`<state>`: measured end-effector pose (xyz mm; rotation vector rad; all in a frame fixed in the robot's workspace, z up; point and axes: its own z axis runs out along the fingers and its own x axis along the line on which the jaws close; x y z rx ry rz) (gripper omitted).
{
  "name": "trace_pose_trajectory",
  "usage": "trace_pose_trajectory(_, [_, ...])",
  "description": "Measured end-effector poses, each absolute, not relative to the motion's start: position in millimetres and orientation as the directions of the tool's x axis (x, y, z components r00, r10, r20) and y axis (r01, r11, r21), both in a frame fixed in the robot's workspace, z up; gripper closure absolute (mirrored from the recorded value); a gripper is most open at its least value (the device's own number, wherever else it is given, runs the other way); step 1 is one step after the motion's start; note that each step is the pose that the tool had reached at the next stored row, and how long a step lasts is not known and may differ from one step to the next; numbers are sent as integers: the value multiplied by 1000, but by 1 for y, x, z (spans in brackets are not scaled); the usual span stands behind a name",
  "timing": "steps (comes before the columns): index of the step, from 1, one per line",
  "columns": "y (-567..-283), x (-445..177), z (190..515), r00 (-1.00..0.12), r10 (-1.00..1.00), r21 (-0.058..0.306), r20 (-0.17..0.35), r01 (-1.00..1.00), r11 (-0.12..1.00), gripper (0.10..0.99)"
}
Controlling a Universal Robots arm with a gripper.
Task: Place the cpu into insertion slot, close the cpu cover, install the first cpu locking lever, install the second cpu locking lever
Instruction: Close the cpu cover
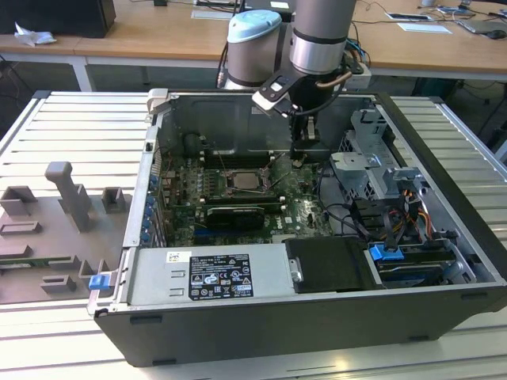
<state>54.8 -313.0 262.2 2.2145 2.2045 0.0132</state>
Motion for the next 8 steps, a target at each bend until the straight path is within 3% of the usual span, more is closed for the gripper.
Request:
trace_pose_trajectory(5, [-313,61,255,5,1000,14,-6,1000,-4,980])
trace_pose_trajectory(8, [-313,61,255,4,1000,-11,-6,1000,-4,980])
